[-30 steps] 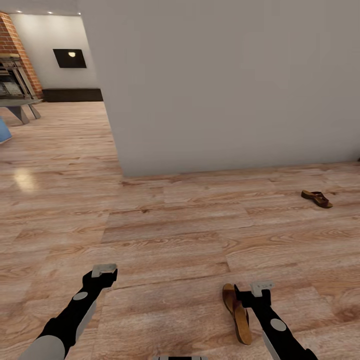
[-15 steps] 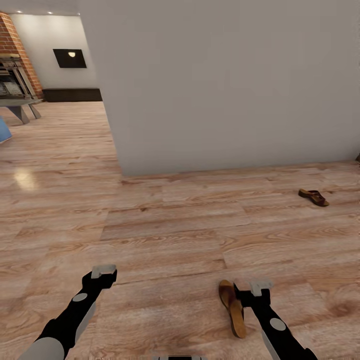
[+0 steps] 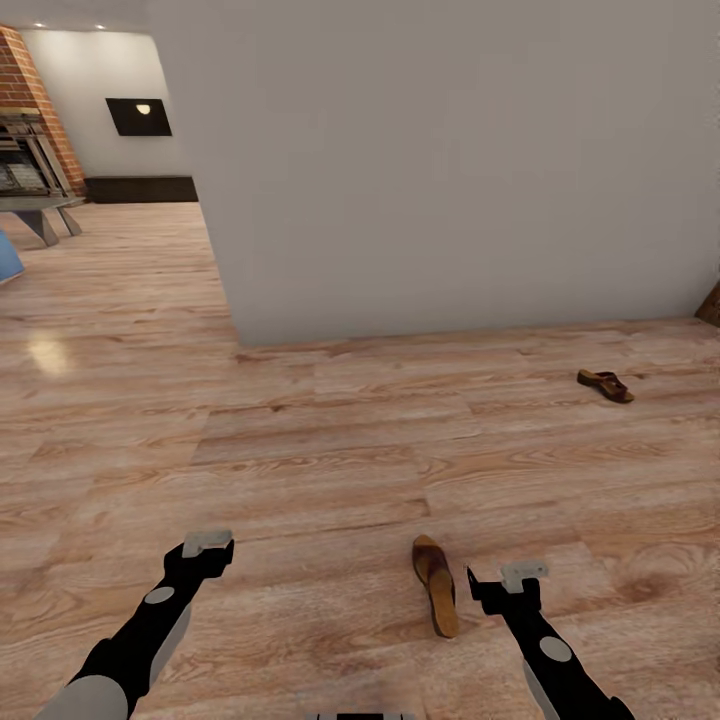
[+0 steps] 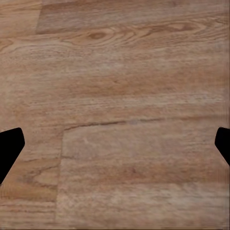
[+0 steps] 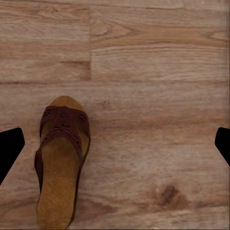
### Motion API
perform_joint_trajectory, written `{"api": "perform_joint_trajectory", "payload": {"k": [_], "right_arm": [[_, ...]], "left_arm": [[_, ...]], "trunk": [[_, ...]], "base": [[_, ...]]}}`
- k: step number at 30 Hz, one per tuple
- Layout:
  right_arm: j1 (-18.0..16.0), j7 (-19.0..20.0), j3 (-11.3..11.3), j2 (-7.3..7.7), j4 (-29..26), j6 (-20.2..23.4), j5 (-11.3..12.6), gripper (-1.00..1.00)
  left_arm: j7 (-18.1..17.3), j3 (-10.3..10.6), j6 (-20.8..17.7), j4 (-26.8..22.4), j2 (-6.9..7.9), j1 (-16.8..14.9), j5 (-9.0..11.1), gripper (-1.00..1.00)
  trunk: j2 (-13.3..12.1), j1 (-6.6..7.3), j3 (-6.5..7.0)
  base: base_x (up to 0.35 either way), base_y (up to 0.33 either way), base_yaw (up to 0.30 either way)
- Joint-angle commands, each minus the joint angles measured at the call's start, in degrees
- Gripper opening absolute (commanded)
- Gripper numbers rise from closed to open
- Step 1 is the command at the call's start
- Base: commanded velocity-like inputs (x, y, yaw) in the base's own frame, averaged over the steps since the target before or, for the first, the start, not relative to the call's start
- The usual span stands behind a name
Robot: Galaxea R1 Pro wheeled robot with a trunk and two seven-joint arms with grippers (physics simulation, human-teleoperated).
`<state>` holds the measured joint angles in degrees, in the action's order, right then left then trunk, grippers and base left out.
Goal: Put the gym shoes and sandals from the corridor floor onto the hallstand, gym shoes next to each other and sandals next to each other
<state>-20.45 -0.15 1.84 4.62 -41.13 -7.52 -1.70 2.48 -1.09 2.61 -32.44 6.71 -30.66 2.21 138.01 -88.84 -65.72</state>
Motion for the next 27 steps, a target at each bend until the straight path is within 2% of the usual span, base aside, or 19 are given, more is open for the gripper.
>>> {"api": "perform_joint_trajectory", "payload": {"k": [1, 7, 10, 11, 14, 15, 19, 20, 24, 25, 27], "right_arm": [[-0.03, -0.02, 0.11, 0.04, 0.05, -0.13, -0.18, 1.0], [-0.03, -0.02, 0.02, 0.04, -0.08, -0.02, -0.18, 1.0], [-0.03, -0.02, -0.05, 0.07, -0.12, 0.09, -0.16, 1.0], [-0.04, -0.07, -0.11, 0.1, -0.08, 0.24, -0.2, 1.0], [-0.08, -0.13, -0.18, 0.11, -0.19, 0.92, -0.17, 1.0], [-0.14, -0.16, -0.19, 0.12, -0.31, 1.92, -0.16, 1.0], [-0.7, -0.21, -0.18, 0.1, -0.44, 5.22, -0.12, 1.0], [-1.47, -0.24, -0.18, 0.09, -0.48, 7.29, -0.1, 1.0], [-3.9, -0.27, -0.19, 0.09, -0.46, 11.03, -0.07, 1.0], [-6.06, -0.24, -0.22, 0.1, -0.41, 12.79, -0.04, 1.0], [-7.51, -0.26, -0.23, 0.11, -0.44, 13.96, -0.01, 1.0]], "left_arm": [[0.12, 0.07, 0.15, 0.02, 0.0, -0.02, 0.24, 1.0], [0.02, 0.06, 0.15, -0.03, -0.08, -0.08, 0.23, 1.0], [-0.03, -0.02, -1.43, -0.08, -0.08, -0.8, 0.27, 1.0], [-0.09, -0.04, -4.29, -0.69, -0.01, -1.87, 0.35, 1.0], [-0.18, -0.05, -7.91, -1.52, 0.07, -3.98, 0.43, 1.0], [-0.22, -0.07, -10.31, -1.97, 0.14, -5.61, 0.46, 1.0], [-0.3, -0.16, -14.28, -2.46, 0.39, -9.05, 0.57, 1.0], [-0.33, -0.18, -15.7, -2.52, 0.49, -10.94, 0.65, 1.0], [-0.34, -0.21, -17.54, -2.25, 0.54, -14.65, 0.69, 1.0], [-0.32, -0.19, -19.36, -1.88, 0.46, -16.82, 0.63, 1.0], [-0.31, -0.14, -21.21, -1.61, 0.41, -18.27, 0.59, 1.0]], "trunk": [[0.02, 0.03, -0.04], [0.02, 0.03, -0.04], [0.02, 0.03, -0.04], [0.02, 0.03, -0.04], [0.02, 0.03, -0.04], [0.02, 0.03, -0.04], [0.02, 0.03, -0.04], [0.02, 0.03, -0.04], [0.02, 0.03, -0.04], [0.02, 0.03, -0.04], [0.02, 0.03, -0.04]], "base": [[-0.114, -0.08, 0.0], [-0.054, -0.038, 0.0], [-0.008, -0.006, 0.0], [-0.003, -0.002, 0.0], [-0.002, -0.001, 0.0], [-0.001, -0.001, 0.0], [0.0, 0.0, 0.0], [0.0, 0.0, 0.0], [0.0, 0.0, 0.0], [0.0, 0.0, 0.0], [0.0, 0.0, 0.0]]}}
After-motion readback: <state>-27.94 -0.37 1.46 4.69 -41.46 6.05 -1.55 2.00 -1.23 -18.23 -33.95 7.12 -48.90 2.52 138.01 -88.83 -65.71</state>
